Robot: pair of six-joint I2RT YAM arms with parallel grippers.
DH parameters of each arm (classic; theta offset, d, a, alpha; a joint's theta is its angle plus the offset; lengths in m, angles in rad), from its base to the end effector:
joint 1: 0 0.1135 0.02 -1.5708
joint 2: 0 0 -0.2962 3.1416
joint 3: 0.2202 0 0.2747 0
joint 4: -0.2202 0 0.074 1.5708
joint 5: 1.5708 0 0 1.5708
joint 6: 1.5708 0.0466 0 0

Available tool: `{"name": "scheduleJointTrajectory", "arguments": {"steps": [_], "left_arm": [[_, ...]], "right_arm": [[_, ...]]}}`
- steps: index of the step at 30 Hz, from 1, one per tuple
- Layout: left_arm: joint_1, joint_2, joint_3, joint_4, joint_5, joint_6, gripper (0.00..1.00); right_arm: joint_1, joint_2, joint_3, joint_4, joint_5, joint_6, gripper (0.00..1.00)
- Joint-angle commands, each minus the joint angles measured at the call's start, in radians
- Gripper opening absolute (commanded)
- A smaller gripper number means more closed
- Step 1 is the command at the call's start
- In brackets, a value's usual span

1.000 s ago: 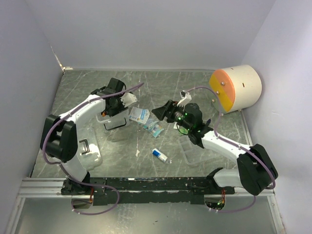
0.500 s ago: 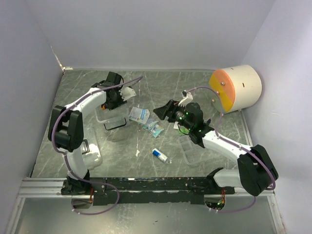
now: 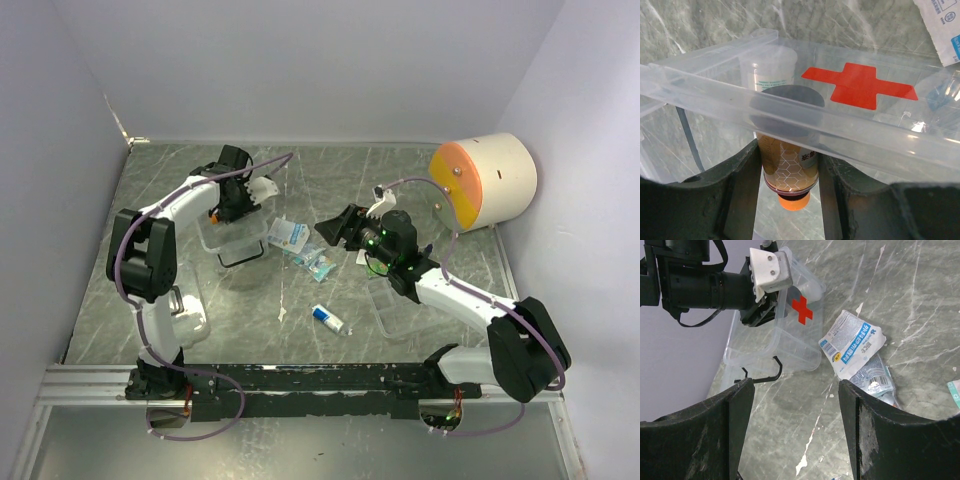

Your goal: Organize the medicine kit

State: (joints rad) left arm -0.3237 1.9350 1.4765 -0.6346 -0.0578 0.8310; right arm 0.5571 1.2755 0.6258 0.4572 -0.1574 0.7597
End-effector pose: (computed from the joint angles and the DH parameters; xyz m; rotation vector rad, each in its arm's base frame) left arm 0.4254 -0.1399 0.2184 1.4488 2.2588 0.2390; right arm 0.2519 0.1655 0.2595 0.0690 1.8930 1.0708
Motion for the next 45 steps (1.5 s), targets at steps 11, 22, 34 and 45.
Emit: {"name": "scheduleJointTrajectory", "arguments": {"steps": [11, 22, 34, 45], "left_arm": [[0.001, 0.025, -0.06, 0.137, -0.013, -0.027, 0.7], [0.001, -0.011, -0.076, 0.161, -0.002, -0.058, 0.73], [0.003, -0.043, -0.088, 0.221, 0.007, -0.104, 0.53], [0.003, -0.034, -0.113, 0.302, 0.043, -0.18, 0.45]], "right_arm": [[-0.006, -0.025, -0.004, 0.018, 0.0, -0.013, 0.68], [-0.006, -0.026, -0.006, 0.012, 0.007, -0.011, 0.68], [-0.006, -0.032, -0.015, 0.011, 0.014, -0.003, 0.68], [-0.006, -0.042, -0.021, 0.002, 0.026, -0.003, 0.68]]}}
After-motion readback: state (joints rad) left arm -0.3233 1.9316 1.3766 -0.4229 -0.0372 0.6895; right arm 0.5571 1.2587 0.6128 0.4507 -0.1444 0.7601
